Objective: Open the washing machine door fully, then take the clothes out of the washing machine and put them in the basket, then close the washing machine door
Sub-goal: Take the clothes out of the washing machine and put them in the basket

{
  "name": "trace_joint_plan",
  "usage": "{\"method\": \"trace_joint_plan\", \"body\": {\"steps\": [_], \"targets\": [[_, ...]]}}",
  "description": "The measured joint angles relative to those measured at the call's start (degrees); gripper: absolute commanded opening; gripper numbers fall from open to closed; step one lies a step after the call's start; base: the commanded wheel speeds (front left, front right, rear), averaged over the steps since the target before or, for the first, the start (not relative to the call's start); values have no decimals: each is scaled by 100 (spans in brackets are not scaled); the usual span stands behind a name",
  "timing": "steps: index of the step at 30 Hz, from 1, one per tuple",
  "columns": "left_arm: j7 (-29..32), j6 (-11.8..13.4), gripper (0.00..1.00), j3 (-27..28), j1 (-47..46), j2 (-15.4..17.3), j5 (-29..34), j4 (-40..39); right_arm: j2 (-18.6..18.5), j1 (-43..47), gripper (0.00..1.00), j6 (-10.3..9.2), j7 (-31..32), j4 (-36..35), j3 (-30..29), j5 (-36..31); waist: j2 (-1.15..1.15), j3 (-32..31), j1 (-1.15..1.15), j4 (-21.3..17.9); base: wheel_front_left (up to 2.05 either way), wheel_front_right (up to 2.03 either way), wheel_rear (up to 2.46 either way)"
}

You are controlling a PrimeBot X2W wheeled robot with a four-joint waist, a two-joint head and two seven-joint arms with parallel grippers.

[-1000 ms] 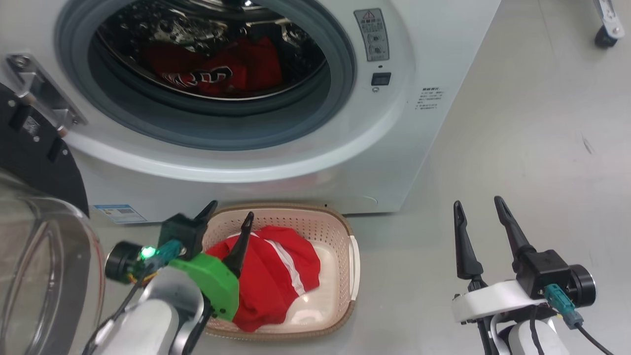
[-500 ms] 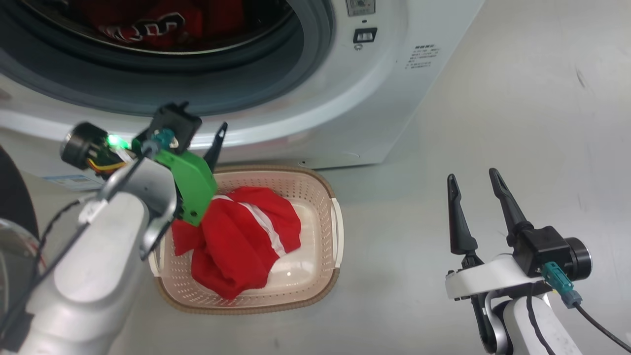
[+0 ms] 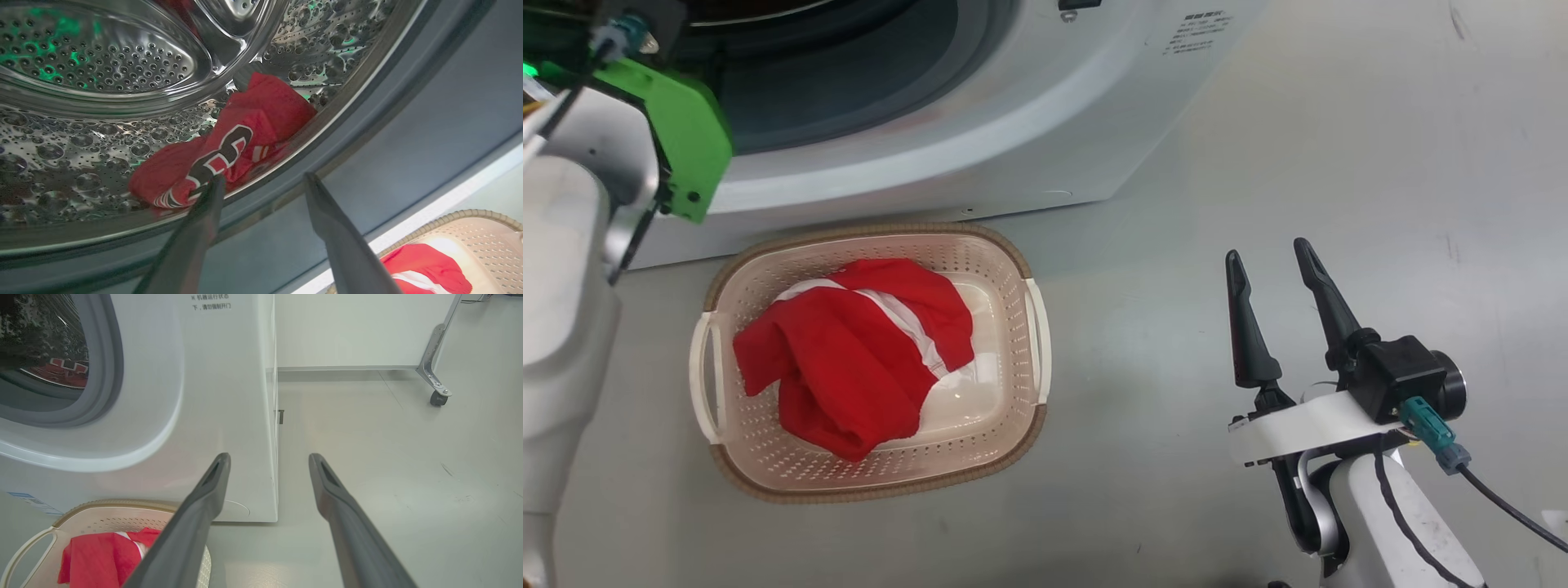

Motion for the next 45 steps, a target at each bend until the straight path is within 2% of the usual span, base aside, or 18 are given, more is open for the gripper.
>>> {"method": "trace_joint_plan", "body": {"steps": [15,20,21,22,23,24,31,37,45], "targets": [[259,-5,100,149,-1129,572,506,725,-1,-421,100,-46,-1,-15,281,425,0,625,0,-694,0,0,0],[368,138,100,125,-1254,642,650,990,0,-437,100,-53,-1,-26,252,456,0,776,0,-799,0,0,0],[368,153,83,112,-1255,646,699,1035,0,-450,100,-53,-1,-26,253,471,0,792,0,-812,0,0,0],[367,185,41,102,-1262,646,730,1072,0,-471,100,-54,-1,-26,253,485,0,805,0,-822,0,0,0],[367,185,7,102,-1262,646,730,1072,0,-471,100,-54,-1,-26,253,485,0,805,0,-822,0,0,0],[367,218,0,80,-1281,646,778,1095,0,-495,100,-54,-1,-27,252,486,0,815,0,-826,0,0,0],[170,333,0,13,-1585,595,880,1154,4,-575,100,-60,-1,-57,219,483,0,856,0,-791,0,0,0],[-194,408,0,33,-1666,212,810,1126,2,-612,100,-62,-1,-94,84,459,0,894,-1,-667,0,0,0],[-951,673,0,347,-1634,-185,430,944,2,-616,100,-71,-1,-87,-88,274,0,858,-1,-462,0,0,0]]}}
